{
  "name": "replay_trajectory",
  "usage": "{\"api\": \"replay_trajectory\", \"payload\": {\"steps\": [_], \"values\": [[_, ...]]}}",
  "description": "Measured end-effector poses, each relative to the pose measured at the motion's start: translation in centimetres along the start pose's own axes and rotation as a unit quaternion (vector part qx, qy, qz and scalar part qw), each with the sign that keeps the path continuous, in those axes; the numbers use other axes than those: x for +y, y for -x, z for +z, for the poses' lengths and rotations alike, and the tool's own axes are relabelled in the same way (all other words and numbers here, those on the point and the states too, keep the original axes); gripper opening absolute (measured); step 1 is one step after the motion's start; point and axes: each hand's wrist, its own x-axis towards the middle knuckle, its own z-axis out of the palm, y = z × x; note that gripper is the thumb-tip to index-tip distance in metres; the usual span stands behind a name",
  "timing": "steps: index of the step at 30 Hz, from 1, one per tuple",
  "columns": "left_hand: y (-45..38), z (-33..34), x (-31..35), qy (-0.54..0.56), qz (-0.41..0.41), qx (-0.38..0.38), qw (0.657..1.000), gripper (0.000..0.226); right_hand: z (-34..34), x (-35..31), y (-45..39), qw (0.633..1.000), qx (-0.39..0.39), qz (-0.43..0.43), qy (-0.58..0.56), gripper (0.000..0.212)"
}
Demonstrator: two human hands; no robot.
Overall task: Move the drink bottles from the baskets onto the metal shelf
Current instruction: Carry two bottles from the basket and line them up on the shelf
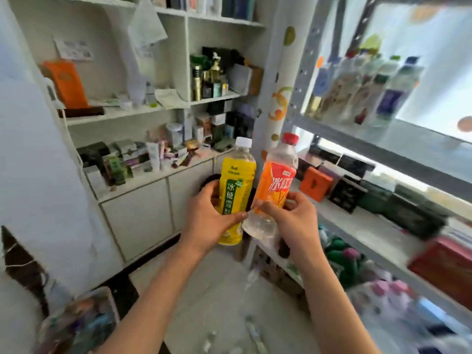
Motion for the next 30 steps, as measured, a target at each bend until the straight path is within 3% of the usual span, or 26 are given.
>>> {"api": "replay_trajectory", "payload": {"steps": [8, 16, 22, 30], "values": [[-4.8, 8.3, 4.6, 0.062, 0.065, -0.103, 0.991, 0.085, -8.0, -2.6, -3.6, 0.995, 0.1, -0.021, 0.021, 0.039], [-8.5, 17.8, 12.0, 0.086, 0.135, -0.138, 0.977, 0.074, -17.1, -4.5, -9.1, 0.982, 0.16, -0.085, 0.051, 0.035], [-11.2, 26.5, 17.5, 0.085, 0.163, -0.11, 0.977, 0.078, -25.1, -5.1, -16.3, 0.976, 0.167, -0.124, 0.067, 0.052], [-16.8, 35.2, 23.1, 0.106, 0.174, -0.035, 0.978, 0.071, -33.1, -7.2, -26.2, 0.977, 0.133, -0.141, 0.084, 0.053]]}}
